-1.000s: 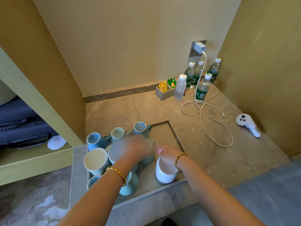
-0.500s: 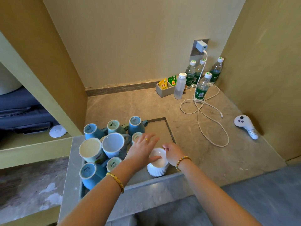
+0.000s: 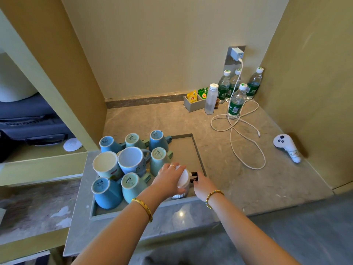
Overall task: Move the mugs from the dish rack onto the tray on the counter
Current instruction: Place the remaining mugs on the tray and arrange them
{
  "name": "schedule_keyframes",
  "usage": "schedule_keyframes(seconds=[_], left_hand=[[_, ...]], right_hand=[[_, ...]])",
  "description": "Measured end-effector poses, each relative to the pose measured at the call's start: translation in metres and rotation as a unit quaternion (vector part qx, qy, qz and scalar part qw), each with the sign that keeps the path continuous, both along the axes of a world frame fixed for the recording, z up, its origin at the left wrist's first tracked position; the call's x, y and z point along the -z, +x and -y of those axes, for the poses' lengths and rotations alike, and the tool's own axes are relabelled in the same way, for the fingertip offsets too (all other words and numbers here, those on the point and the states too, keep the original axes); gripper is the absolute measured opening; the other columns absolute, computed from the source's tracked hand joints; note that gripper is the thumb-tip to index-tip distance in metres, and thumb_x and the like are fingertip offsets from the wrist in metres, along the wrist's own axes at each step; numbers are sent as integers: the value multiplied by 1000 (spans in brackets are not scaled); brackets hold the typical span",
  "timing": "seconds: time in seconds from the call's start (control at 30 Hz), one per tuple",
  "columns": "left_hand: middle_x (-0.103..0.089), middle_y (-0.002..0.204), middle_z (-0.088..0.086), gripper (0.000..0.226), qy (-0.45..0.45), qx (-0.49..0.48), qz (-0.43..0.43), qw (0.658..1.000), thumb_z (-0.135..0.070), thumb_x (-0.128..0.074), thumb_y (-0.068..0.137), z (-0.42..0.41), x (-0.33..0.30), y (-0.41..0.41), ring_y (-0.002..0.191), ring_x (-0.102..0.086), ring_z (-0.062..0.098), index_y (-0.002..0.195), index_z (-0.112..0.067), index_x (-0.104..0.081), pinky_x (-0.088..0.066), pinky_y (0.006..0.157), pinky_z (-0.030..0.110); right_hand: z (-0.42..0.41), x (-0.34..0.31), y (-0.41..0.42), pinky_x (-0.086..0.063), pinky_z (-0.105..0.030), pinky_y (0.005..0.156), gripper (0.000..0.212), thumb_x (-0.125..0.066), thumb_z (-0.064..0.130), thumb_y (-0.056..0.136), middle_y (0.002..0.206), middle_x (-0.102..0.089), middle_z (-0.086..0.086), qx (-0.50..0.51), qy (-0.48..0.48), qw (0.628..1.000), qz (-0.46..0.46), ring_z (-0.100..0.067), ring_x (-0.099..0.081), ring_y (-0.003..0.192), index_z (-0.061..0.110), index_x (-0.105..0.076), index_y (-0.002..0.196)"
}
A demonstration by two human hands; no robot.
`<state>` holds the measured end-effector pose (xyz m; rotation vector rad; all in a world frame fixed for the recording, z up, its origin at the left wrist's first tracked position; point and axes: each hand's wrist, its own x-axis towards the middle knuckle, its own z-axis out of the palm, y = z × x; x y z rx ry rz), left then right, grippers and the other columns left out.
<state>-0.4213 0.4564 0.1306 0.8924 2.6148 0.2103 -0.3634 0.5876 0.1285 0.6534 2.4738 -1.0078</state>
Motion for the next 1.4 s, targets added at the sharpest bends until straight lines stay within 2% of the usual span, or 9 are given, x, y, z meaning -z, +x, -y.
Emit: schedule_keyframes(seconds=[0.17,0.43,0.63,0.8,0.87,0.97,1.13,1.3,1.4], left_hand=[[-27,148,6,82,-9,-25,-14,1000,-47,-66,77,10,-1,3,132,-27,31,143,-23,-24,-28,109,45],[-31,145,4,84,-7,-82,-32,996,-51,-66,74,33,3,4,131,-30,30,143,-26,-24,-26,110,43],[-30,147,3,92,-19,-94,-35,995,-58,-67,72,43,4,1,132,-31,29,145,-27,-20,-27,110,44],[-27,150,1,96,-7,-71,18,997,-52,-71,72,54,-1,-5,135,-26,29,146,-26,-16,-23,112,45],[-30,148,0,92,5,-70,18,997,-48,-71,73,55,-2,-6,133,-29,27,145,-25,-19,-26,111,44],[-35,145,0,88,16,-76,14,997,-47,-72,71,54,-1,-5,130,-32,27,142,-24,-24,-31,108,42],[-38,143,1,91,28,-100,9,995,-47,-73,70,53,-2,-2,129,-35,27,142,-23,-22,-34,105,41],[-35,146,1,92,34,-118,5,992,-50,-70,72,54,-2,3,131,-33,27,144,-22,-19,-32,107,41],[-34,148,0,87,91,-140,39,985,-51,-67,76,63,-9,2,136,-29,23,145,-26,-20,-32,108,43]], right_hand=[[13,-3,-6,-46,-30,85,53,-35,13,98,129,-53,-13,-39,-32,999,11,-23,-57,104,11,-15,147],[33,-8,-17,-39,-28,73,28,-38,8,95,106,-58,-14,-91,-40,995,5,-20,-49,84,9,-40,123],[38,-6,-24,-40,-28,74,26,-37,10,97,111,-60,-15,-98,-42,994,-10,-19,-50,85,10,-44,121],[39,4,-23,-38,-25,48,42,-37,13,95,71,-51,-4,50,-52,997,12,-15,-50,60,7,-22,133],[44,6,-23,-54,-39,72,31,-36,15,97,97,-62,-18,63,-110,991,33,-29,-62,86,1,-35,124],[50,6,-22,-42,-47,103,36,-29,15,100,131,-50,-28,55,-180,980,70,-41,-50,120,-4,-45,125],[52,7,-25,-46,-44,95,34,-29,14,100,137,-47,-22,126,-290,942,110,-38,-50,122,3,-43,129],[52,8,-21,-52,-44,86,38,-37,19,97,124,-56,-29,65,-230,970,42,-43,-58,110,-5,-49,124],[49,3,-25,-48,-45,96,37,-34,18,98,124,-56,-27,37,-186,981,33,-41,-55,114,-5,-50,123]])
